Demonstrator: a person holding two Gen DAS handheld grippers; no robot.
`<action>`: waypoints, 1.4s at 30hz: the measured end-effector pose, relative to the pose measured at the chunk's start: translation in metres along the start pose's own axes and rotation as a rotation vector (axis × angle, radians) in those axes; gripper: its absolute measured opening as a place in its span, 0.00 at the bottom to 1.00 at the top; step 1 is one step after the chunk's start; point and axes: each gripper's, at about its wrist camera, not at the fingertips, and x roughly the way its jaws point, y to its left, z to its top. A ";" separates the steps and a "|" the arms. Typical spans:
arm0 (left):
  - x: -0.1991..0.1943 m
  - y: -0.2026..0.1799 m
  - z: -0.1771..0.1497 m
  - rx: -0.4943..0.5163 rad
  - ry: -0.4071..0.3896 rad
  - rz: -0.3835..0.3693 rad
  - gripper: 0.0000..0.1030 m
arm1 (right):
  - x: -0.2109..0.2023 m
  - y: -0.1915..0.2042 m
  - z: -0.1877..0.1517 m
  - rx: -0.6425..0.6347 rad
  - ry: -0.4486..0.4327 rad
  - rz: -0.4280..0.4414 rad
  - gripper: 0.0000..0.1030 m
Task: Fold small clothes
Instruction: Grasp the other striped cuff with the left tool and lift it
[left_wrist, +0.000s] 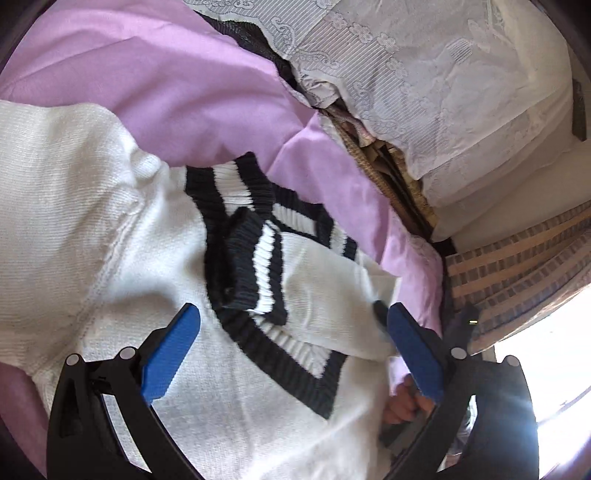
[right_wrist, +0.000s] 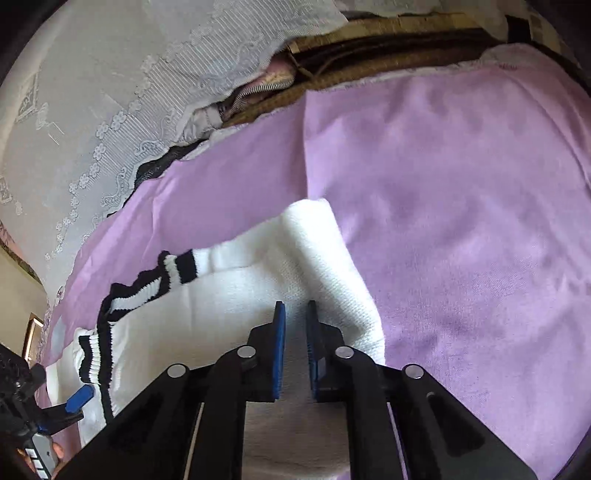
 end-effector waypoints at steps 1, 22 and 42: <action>0.000 -0.003 -0.001 0.010 -0.005 -0.005 0.96 | 0.000 -0.001 -0.001 0.009 -0.009 0.013 0.07; 0.011 0.026 0.008 0.004 -0.096 0.112 0.16 | -0.024 -0.004 0.006 0.055 -0.068 0.082 0.41; -0.010 0.035 0.001 0.043 -0.186 0.272 0.17 | -0.026 -0.032 0.019 0.005 -0.140 -0.205 0.31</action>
